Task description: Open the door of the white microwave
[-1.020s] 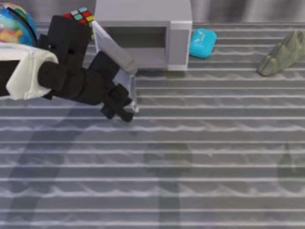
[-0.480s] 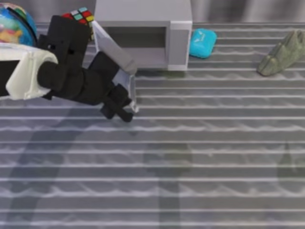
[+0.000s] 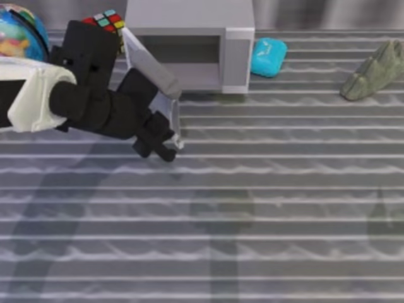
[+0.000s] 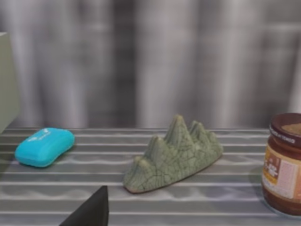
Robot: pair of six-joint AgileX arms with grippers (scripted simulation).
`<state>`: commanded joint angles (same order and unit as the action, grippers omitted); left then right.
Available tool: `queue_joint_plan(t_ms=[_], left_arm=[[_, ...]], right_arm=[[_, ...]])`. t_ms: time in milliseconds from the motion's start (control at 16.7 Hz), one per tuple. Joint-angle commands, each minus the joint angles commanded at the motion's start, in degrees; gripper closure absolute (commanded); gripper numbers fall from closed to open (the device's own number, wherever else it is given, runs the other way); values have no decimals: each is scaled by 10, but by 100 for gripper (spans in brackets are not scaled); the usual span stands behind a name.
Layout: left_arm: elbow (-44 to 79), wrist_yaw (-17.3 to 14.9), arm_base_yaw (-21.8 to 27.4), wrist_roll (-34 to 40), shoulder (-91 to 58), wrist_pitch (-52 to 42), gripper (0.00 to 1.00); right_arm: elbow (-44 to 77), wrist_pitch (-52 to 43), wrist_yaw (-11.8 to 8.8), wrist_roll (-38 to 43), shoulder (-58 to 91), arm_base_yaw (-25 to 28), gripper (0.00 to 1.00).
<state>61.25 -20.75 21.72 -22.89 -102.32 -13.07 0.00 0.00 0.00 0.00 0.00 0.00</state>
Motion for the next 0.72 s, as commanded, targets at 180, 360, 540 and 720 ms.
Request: queue_joint_plan(t_ms=[180, 360, 540, 720], left_arm=[[1, -9, -8, -18, 0, -7, 100], [3, -20, -17, -36, 3, -13, 100], [2, -26, -22, -47, 3, -18, 100], [2, -26, -22, -47, 3, -18, 100]], right_arm=[[0, 0, 0, 0, 0, 0, 0], [0, 0, 0, 0, 0, 0, 0], [0, 0, 0, 0, 0, 0, 0], [0, 0, 0, 0, 0, 0, 0]])
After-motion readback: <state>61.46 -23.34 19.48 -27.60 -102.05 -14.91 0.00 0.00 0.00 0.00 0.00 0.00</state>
